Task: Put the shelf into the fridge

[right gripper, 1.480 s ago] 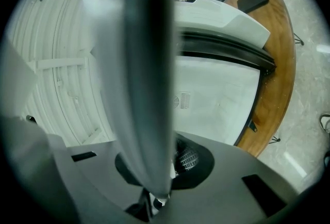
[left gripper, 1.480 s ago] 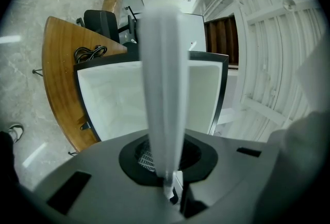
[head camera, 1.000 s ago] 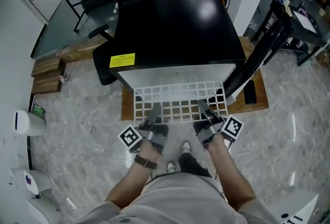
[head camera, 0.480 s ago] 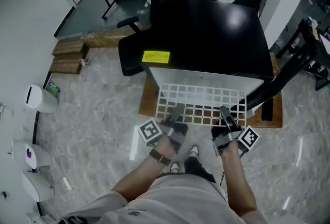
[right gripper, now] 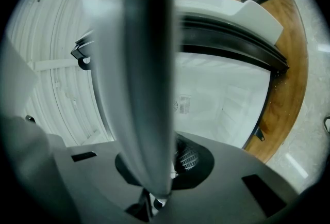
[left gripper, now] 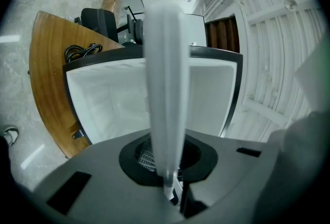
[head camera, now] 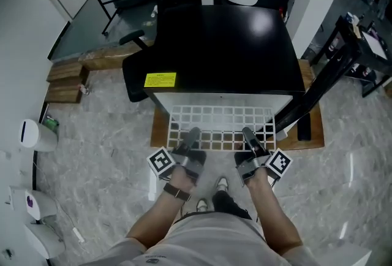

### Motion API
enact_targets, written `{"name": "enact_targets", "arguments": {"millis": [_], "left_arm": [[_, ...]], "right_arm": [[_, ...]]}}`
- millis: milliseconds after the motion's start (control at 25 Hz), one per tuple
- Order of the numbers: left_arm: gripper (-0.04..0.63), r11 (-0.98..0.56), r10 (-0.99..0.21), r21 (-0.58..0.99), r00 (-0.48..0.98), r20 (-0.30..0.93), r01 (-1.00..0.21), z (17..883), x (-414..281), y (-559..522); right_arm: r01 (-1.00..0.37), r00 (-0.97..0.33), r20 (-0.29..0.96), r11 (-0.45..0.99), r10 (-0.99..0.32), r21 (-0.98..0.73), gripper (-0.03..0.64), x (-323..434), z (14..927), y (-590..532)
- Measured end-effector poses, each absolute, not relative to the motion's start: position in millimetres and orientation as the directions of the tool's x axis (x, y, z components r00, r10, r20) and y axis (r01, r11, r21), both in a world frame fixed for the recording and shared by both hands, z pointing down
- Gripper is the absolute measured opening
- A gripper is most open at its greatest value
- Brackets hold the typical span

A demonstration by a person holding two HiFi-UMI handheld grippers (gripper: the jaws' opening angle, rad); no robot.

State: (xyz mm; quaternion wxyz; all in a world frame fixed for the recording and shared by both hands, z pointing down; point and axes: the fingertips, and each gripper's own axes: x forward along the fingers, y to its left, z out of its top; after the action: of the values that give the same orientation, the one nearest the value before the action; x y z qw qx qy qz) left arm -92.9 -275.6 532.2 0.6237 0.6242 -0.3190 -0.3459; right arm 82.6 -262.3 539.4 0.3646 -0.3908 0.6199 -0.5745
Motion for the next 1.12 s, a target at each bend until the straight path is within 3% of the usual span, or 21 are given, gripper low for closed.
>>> {"name": "enact_targets", "arguments": {"millis": [1120], "left_arm": [[0.028,-0.051,-0.868,0.999,0.494,-0.046,0.002,535,-91,-309]], "right_arm": [[-0.077,-0.416,-0.022,0.059,-0.909,-0.995,0.048,87,538,-296]]}}
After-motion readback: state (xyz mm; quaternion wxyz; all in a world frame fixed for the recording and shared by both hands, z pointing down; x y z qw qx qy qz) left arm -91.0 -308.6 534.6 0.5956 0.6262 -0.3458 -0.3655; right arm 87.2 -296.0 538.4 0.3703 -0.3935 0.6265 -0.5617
